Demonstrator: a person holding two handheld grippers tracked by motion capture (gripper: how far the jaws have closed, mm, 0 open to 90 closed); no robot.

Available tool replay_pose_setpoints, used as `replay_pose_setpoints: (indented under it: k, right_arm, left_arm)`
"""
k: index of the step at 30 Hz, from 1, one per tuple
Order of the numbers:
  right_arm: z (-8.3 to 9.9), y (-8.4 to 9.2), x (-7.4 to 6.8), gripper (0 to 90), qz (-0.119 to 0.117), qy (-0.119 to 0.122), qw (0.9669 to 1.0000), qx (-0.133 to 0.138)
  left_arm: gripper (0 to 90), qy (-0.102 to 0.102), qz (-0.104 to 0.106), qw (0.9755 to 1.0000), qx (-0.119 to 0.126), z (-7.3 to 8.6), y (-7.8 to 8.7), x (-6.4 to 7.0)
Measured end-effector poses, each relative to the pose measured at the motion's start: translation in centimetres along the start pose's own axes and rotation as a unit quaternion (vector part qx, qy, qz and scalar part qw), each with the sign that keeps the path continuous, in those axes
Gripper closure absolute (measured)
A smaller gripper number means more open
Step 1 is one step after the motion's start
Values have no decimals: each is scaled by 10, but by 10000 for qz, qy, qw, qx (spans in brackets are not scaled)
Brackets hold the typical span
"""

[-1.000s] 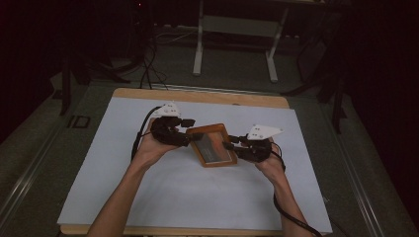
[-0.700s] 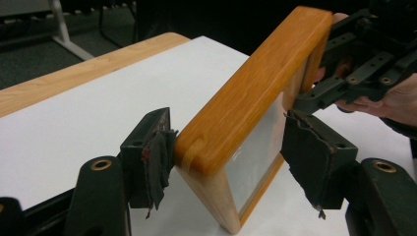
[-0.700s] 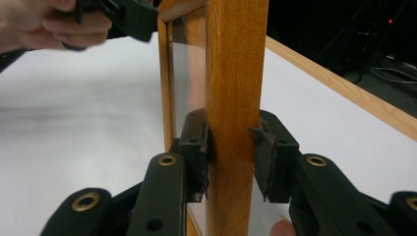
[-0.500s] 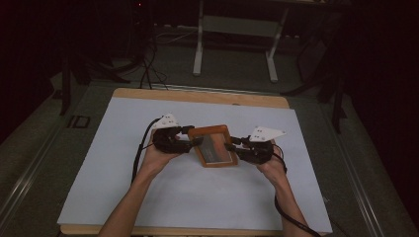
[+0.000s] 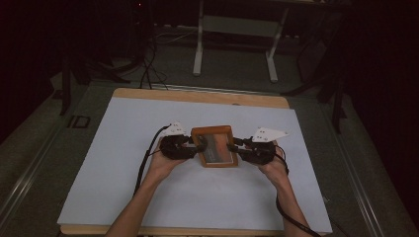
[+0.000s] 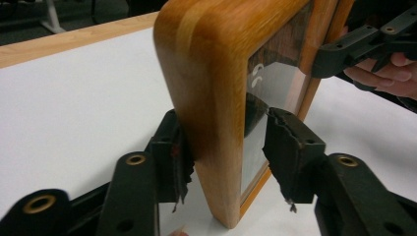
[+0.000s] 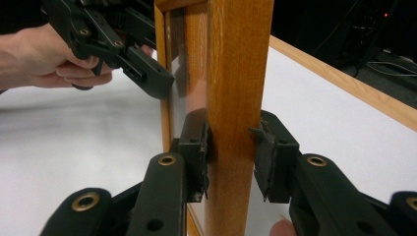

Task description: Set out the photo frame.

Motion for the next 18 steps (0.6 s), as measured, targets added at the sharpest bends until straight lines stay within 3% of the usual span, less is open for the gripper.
replay_pose_setpoints:
  k: [5, 11, 18]
  right_arm:
    - [7, 1, 4, 653, 155, 30, 9997, -165]
    - [17, 1, 7, 650, 29, -229, 9996, -187]
    - [16, -12, 2, 652, -223, -516, 9984, -52]
  left_arm:
    - [597, -137, 58, 9999, -70, -4, 0, 6]
    - [617, -146, 164, 9997, -124, -8, 1, 7]
    - [624, -89, 65, 9999, -17, -11, 18, -1]
Point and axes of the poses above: each handheld gripper's, and its own axes: y roughly backward along the jaws, z roughly out of its underside, x roughly to its right, the point moved 9 cm from there along -y, roughly forward along the jaws, and after that the axes turned 9 degrees about -x, right-handed, at the moved point
